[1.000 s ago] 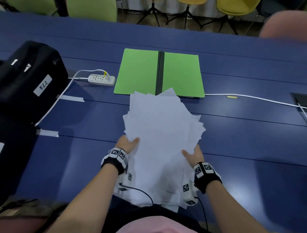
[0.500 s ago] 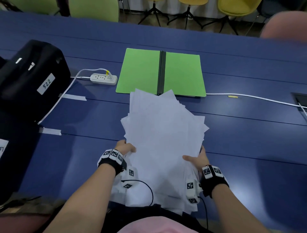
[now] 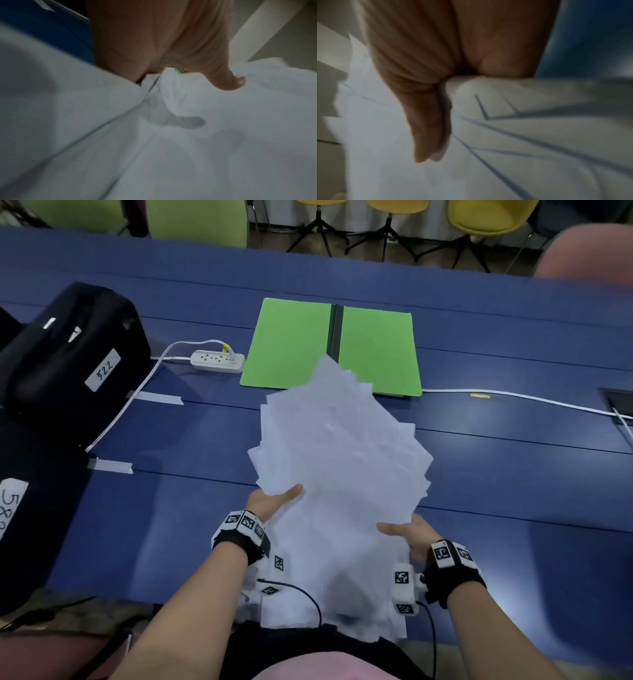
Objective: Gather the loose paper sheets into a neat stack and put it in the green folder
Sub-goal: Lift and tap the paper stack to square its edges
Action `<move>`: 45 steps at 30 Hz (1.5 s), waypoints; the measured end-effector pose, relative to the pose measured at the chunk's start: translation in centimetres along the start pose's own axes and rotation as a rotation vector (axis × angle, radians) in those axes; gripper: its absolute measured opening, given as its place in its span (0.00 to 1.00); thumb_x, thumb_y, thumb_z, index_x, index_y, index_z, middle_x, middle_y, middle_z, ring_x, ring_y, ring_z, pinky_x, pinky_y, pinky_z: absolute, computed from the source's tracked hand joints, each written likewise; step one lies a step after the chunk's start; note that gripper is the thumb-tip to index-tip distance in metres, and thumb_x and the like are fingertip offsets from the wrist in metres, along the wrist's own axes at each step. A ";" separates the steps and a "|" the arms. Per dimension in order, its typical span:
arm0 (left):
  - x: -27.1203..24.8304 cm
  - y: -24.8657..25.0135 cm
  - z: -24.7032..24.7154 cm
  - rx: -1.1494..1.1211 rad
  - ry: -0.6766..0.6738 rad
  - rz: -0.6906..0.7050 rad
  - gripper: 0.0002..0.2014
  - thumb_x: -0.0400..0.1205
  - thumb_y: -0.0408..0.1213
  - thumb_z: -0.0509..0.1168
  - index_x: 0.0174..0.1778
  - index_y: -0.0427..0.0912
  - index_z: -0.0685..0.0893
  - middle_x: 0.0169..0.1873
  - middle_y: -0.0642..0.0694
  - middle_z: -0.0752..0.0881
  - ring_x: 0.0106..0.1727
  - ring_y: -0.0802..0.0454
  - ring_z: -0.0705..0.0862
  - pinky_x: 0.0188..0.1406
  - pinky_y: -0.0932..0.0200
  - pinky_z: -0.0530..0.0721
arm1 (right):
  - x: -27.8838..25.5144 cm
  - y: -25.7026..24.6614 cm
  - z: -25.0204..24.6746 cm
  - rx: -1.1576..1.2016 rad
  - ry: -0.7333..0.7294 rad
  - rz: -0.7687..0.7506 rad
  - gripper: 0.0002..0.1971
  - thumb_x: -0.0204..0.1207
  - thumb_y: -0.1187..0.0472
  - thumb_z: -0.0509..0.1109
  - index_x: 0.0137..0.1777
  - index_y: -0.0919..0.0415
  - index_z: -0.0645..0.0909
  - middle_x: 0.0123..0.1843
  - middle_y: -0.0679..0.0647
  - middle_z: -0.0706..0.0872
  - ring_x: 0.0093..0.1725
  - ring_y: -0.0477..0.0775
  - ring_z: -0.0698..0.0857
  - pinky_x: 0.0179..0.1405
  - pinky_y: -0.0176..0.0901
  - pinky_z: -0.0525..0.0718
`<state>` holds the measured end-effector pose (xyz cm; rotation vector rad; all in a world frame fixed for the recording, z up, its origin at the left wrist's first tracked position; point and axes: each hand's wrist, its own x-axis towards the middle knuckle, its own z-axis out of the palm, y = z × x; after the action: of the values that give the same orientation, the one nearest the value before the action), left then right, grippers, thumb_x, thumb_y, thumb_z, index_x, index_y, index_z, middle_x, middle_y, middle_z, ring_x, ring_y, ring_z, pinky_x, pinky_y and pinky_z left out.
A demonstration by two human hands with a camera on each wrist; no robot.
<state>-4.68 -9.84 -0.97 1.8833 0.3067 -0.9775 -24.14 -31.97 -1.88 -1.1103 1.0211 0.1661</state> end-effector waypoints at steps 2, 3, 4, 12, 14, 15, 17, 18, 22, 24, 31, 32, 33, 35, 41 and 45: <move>0.2 -0.8 -0.1 0.169 0.083 0.014 0.30 0.61 0.45 0.84 0.55 0.38 0.83 0.53 0.47 0.88 0.54 0.46 0.85 0.57 0.53 0.83 | -0.2 1.1 -0.3 0.025 0.037 0.019 0.40 0.45 0.59 0.89 0.62 0.64 0.81 0.59 0.64 0.88 0.59 0.67 0.86 0.65 0.69 0.79; 0.2 -1.0 0.0 0.265 0.099 0.036 0.30 0.60 0.44 0.84 0.55 0.39 0.84 0.54 0.45 0.89 0.55 0.44 0.86 0.58 0.51 0.84 | -0.1 1.6 -0.2 0.022 0.052 0.041 0.41 0.46 0.58 0.89 0.63 0.65 0.81 0.59 0.64 0.88 0.59 0.68 0.86 0.64 0.69 0.79; 0.1 -1.2 0.3 0.330 0.097 0.060 0.28 0.61 0.43 0.83 0.56 0.40 0.85 0.54 0.46 0.89 0.56 0.44 0.86 0.58 0.51 0.84 | -0.1 1.8 0.3 -0.006 0.065 0.051 0.38 0.53 0.59 0.87 0.65 0.67 0.80 0.59 0.65 0.87 0.58 0.68 0.86 0.63 0.70 0.80; 0.1 -1.3 -1.0 0.073 -0.054 -0.060 0.20 0.63 0.32 0.83 0.50 0.34 0.87 0.48 0.42 0.90 0.48 0.44 0.89 0.47 0.53 0.88 | -1.3 1.9 -0.7 -0.045 0.177 0.001 0.26 0.69 0.68 0.78 0.66 0.68 0.75 0.62 0.64 0.84 0.59 0.68 0.84 0.62 0.70 0.80; 0.5 -1.6 -2.0 0.022 -0.139 -0.098 0.27 0.62 0.39 0.84 0.54 0.35 0.84 0.50 0.40 0.90 0.51 0.41 0.89 0.51 0.50 0.88 | -2.6 1.8 -1.2 0.054 0.132 -0.020 0.22 0.72 0.72 0.74 0.65 0.61 0.74 0.61 0.58 0.83 0.62 0.64 0.81 0.69 0.66 0.75; 1.8 -2.4 -2.4 0.055 -0.153 -0.121 0.33 0.60 0.45 0.85 0.57 0.36 0.82 0.55 0.37 0.89 0.57 0.37 0.88 0.59 0.43 0.85 | -3.0 1.8 -1.4 0.094 0.106 -0.010 0.23 0.72 0.72 0.73 0.65 0.60 0.73 0.60 0.58 0.83 0.62 0.63 0.81 0.70 0.65 0.74; 6.6 -5.3 -3.0 0.116 -0.210 -0.179 0.43 0.54 0.54 0.85 0.63 0.38 0.81 0.64 0.34 0.84 0.65 0.33 0.83 0.67 0.32 0.76 | -3.3 1.7 -1.7 0.117 0.011 -0.010 0.32 0.61 0.65 0.83 0.65 0.59 0.75 0.63 0.60 0.84 0.64 0.65 0.81 0.71 0.68 0.73; 6.8 -5.4 -3.1 0.140 -0.231 -0.208 0.44 0.53 0.56 0.85 0.63 0.39 0.82 0.64 0.35 0.84 0.65 0.35 0.82 0.67 0.31 0.75 | -3.2 1.5 -1.8 0.105 -0.046 -0.010 0.41 0.48 0.60 0.89 0.64 0.58 0.77 0.64 0.60 0.85 0.64 0.66 0.82 0.71 0.69 0.73; 0.9 -1.2 -1.9 0.274 -0.225 -0.141 0.38 0.65 0.53 0.79 0.66 0.35 0.79 0.60 0.35 0.86 0.61 0.34 0.85 0.63 0.42 0.83 | -1.9 0.7 -0.6 -0.074 0.030 -0.003 0.42 0.42 0.52 0.90 0.59 0.57 0.80 0.64 0.60 0.85 0.62 0.63 0.83 0.67 0.61 0.78; 0.0 -0.5 -1.5 0.463 -0.147 -0.120 0.43 0.71 0.57 0.73 0.74 0.32 0.70 0.70 0.36 0.77 0.68 0.37 0.80 0.67 0.48 0.79 | -1.6 0.2 0.3 -0.242 0.158 -0.030 0.30 0.61 0.60 0.84 0.62 0.59 0.76 0.64 0.56 0.83 0.61 0.59 0.82 0.62 0.50 0.79; -1.5 -1.3 -2.1 0.387 -0.084 -0.152 0.21 0.78 0.43 0.71 0.57 0.32 0.76 0.37 0.37 0.81 0.30 0.42 0.78 0.30 0.56 0.81 | -1.3 0.8 0.0 -0.026 0.174 -0.010 0.35 0.57 0.59 0.86 0.64 0.64 0.80 0.59 0.59 0.88 0.59 0.64 0.85 0.66 0.63 0.79; -0.9 -1.4 -2.2 0.394 -0.075 -0.165 0.25 0.77 0.44 0.71 0.62 0.30 0.76 0.43 0.34 0.83 0.34 0.39 0.80 0.33 0.54 0.82 | -0.9 1.1 -0.1 -0.067 0.158 -0.006 0.37 0.54 0.54 0.87 0.65 0.63 0.80 0.60 0.59 0.88 0.60 0.64 0.85 0.66 0.64 0.79; -0.8 -1.4 -2.1 0.413 -0.079 -0.162 0.28 0.78 0.44 0.71 0.66 0.28 0.74 0.52 0.31 0.83 0.42 0.37 0.82 0.45 0.49 0.86 | -1.0 0.9 0.3 -0.119 0.146 -0.001 0.36 0.55 0.53 0.87 0.64 0.63 0.79 0.59 0.59 0.88 0.59 0.63 0.85 0.66 0.62 0.80; -0.2 -1.2 -1.8 0.464 -0.063 -0.145 0.31 0.79 0.46 0.69 0.70 0.26 0.71 0.60 0.32 0.79 0.41 0.40 0.81 0.52 0.50 0.84 | -0.7 0.9 0.8 -0.196 0.174 -0.006 0.27 0.64 0.59 0.83 0.62 0.64 0.79 0.56 0.60 0.87 0.57 0.63 0.85 0.60 0.56 0.82; 0.7 -2.6 -2.7 0.178 0.412 -0.121 0.15 0.75 0.35 0.67 0.57 0.37 0.78 0.58 0.39 0.77 0.53 0.43 0.81 0.45 0.60 0.81 | -0.1 0.5 2.3 -0.367 0.384 -0.032 0.21 0.72 0.73 0.72 0.66 0.76 0.76 0.64 0.68 0.83 0.62 0.67 0.83 0.53 0.44 0.76; 0.6 -2.3 -3.8 0.115 0.572 -0.232 0.25 0.76 0.34 0.63 0.68 0.28 0.68 0.69 0.30 0.67 0.63 0.30 0.77 0.59 0.45 0.77 | -0.5 0.6 2.4 -0.377 0.418 -0.001 0.20 0.74 0.77 0.66 0.66 0.79 0.73 0.63 0.70 0.82 0.63 0.68 0.81 0.54 0.45 0.76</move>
<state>-3.77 -5.55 -2.02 2.2465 0.8358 -0.5896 -23.28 -29.59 -1.72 -1.5285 1.3985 0.1305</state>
